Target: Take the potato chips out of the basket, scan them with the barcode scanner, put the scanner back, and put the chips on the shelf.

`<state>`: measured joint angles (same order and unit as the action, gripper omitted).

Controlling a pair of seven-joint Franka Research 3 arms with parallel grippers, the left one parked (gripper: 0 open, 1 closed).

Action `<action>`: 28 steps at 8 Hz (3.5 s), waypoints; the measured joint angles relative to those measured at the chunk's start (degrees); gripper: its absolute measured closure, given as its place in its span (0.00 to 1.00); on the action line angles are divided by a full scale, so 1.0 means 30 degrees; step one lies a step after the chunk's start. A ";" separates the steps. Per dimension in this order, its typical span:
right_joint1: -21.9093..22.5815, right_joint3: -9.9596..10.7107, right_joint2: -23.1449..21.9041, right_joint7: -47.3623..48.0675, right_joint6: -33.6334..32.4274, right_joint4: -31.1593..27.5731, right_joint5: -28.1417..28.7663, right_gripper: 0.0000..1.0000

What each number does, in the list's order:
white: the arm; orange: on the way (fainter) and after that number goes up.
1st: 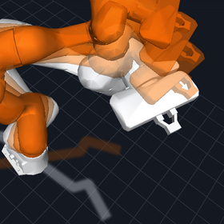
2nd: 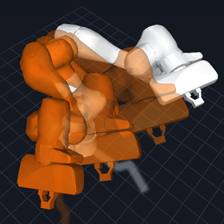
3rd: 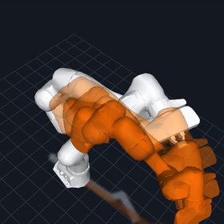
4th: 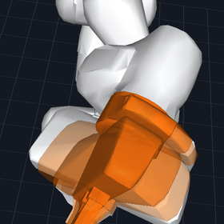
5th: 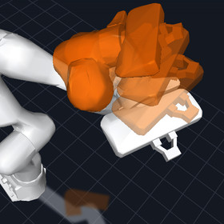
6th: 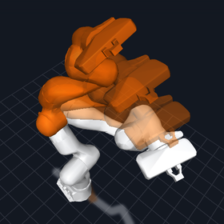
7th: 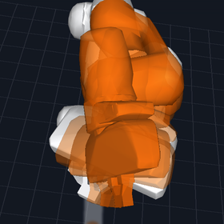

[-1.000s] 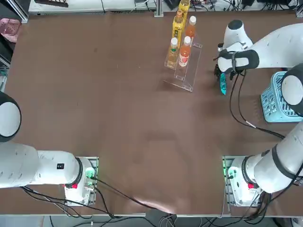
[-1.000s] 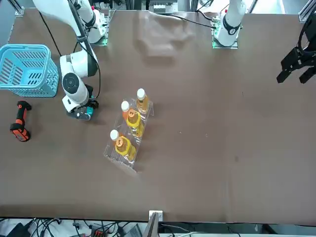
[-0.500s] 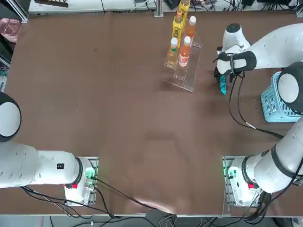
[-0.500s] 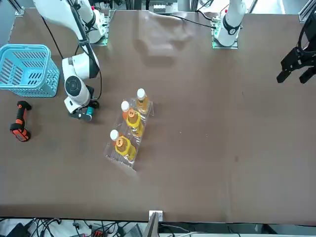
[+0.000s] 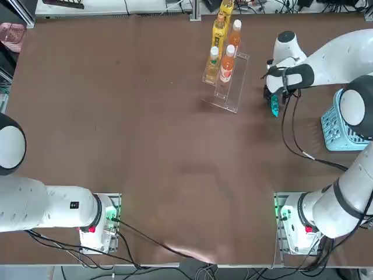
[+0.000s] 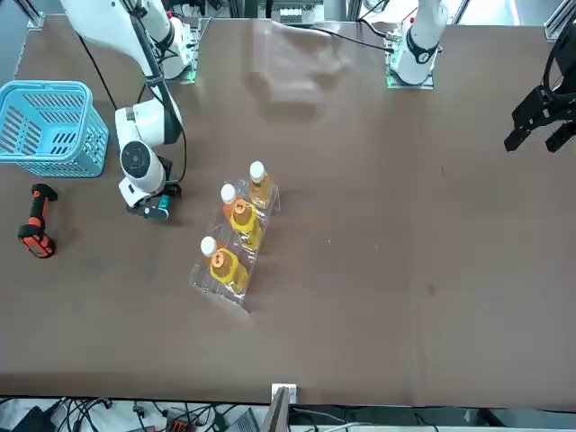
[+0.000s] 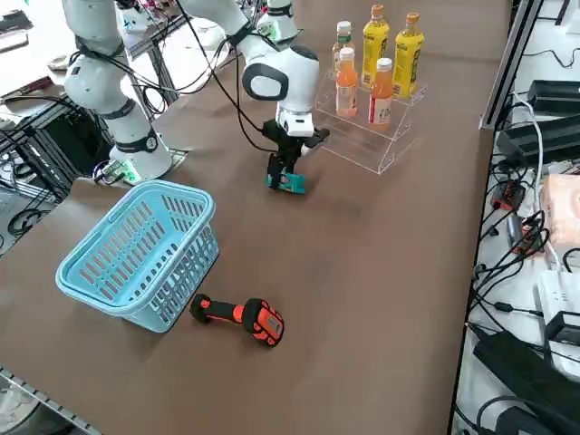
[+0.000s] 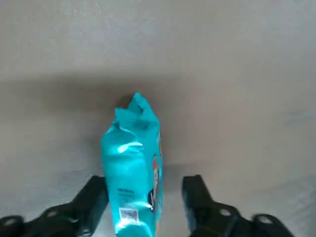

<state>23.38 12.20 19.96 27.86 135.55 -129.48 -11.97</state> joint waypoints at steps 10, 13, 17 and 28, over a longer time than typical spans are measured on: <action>0.0036 -0.0026 0.0130 0.0612 -0.0071 0.0119 0.0000 0.58; 0.0741 -0.0072 -0.0359 0.1434 -0.2915 0.1930 0.0002 0.58; 0.2124 -0.0131 -0.0998 0.2523 -0.4475 0.4498 0.3617 0.58; 0.3376 -0.0835 0.0504 0.0664 0.0812 0.3686 0.7802 0.57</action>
<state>33.51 9.70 21.47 29.85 137.98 -118.42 11.44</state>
